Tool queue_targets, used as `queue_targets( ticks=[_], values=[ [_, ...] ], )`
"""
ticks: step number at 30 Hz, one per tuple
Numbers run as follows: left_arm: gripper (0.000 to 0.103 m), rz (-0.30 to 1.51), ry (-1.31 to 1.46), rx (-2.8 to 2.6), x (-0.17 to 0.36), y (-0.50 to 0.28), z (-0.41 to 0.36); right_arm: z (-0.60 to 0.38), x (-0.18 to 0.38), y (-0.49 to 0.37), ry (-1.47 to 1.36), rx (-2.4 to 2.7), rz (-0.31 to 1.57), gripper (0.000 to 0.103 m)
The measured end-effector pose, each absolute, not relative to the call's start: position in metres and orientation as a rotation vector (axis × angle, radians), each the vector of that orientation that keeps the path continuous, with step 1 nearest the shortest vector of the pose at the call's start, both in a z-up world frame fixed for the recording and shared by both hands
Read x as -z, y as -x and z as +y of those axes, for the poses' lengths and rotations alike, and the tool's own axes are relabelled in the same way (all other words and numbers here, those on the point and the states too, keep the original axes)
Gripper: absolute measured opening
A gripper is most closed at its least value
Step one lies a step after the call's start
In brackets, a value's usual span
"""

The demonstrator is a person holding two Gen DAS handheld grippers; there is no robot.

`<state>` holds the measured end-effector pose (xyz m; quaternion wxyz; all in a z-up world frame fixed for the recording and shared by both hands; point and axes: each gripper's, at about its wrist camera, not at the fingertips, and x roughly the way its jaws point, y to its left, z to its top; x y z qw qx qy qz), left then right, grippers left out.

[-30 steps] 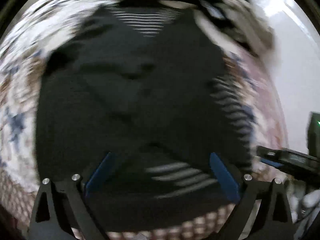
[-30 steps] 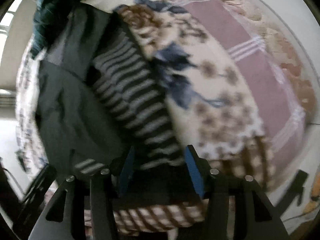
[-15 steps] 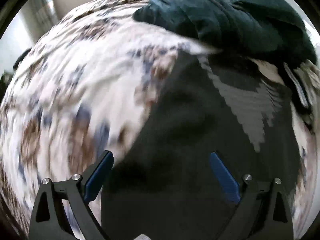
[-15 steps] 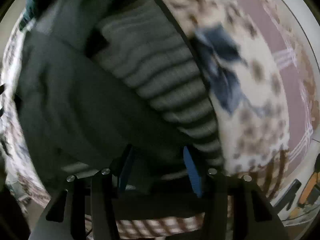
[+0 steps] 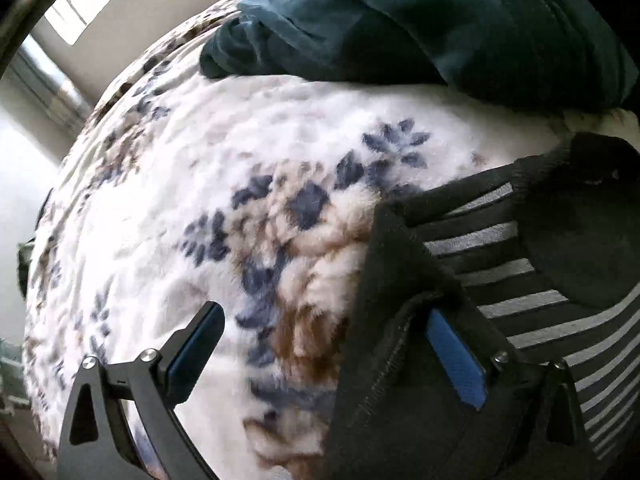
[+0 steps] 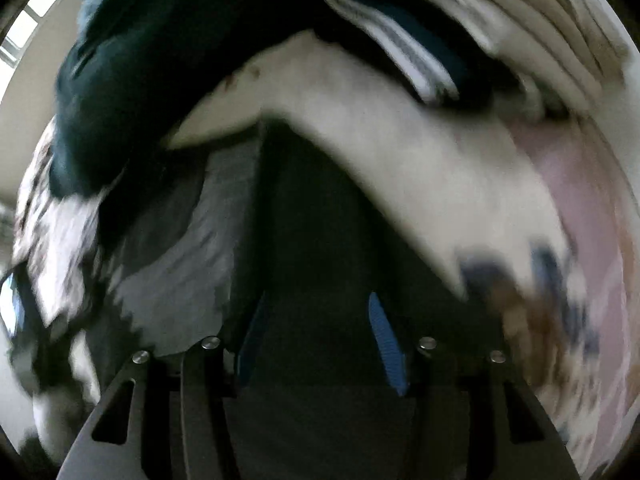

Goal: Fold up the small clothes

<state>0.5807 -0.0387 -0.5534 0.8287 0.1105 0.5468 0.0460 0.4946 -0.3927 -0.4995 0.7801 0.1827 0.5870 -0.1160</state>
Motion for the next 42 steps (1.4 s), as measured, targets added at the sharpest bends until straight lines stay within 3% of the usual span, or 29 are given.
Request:
queue_targets(
  ticks=[2,3,4,5,10,13,15,18,23,27,34,42],
  values=[
    [0.103,1.141,-0.253,-0.073,0.555,-0.578,-0.041,-0.401,0.507,-0.529,-0.373,0.264,1.276,0.054],
    [0.103,1.141,-0.256,-0.072,0.556,-0.582,-0.041,-0.404,0.512,-0.545,-0.368,0.255,1.286,0.050],
    [0.103,1.142,-0.248,-0.069,0.556,-0.583,-0.041,-0.404,0.518,-0.557,-0.349,0.234,1.301,0.039],
    [0.103,1.150,-0.225,-0.065,0.557,-0.585,-0.040,-0.404,0.525,-0.563,-0.323,0.229,1.325,0.019],
    [0.103,1.172,-0.182,-0.051,0.559,-0.593,-0.036,-0.397,0.546,-0.584,-0.228,0.197,1.387,0.017],
    [0.103,1.168,-0.187,-0.065,0.547,-0.589,-0.035,-0.398,0.537,-0.582,-0.232,0.171,1.400,0.026],
    [0.103,1.138,-0.166,-0.062,0.524,-0.580,-0.034,-0.404,0.522,-0.575,-0.284,0.128,1.421,0.044],
    [0.103,1.109,-0.085,0.003,0.487,-0.557,-0.038,-0.413,0.486,-0.547,-0.348,0.045,1.404,0.062],
    [0.103,1.079,0.021,0.128,0.423,-0.479,-0.061,-0.432,0.411,-0.454,-0.350,-0.009,1.385,0.065],
    [0.103,1.189,0.058,0.218,0.409,-0.410,-0.099,-0.470,0.373,-0.342,-0.362,0.025,1.439,0.065],
    [0.103,1.445,0.085,0.444,0.439,-0.265,-0.235,-0.535,0.351,-0.226,-0.421,0.154,1.519,0.065],
    [0.103,1.570,0.043,0.456,0.503,-0.166,-0.378,-0.616,0.399,-0.244,-0.476,0.050,1.508,0.065]
  ],
)
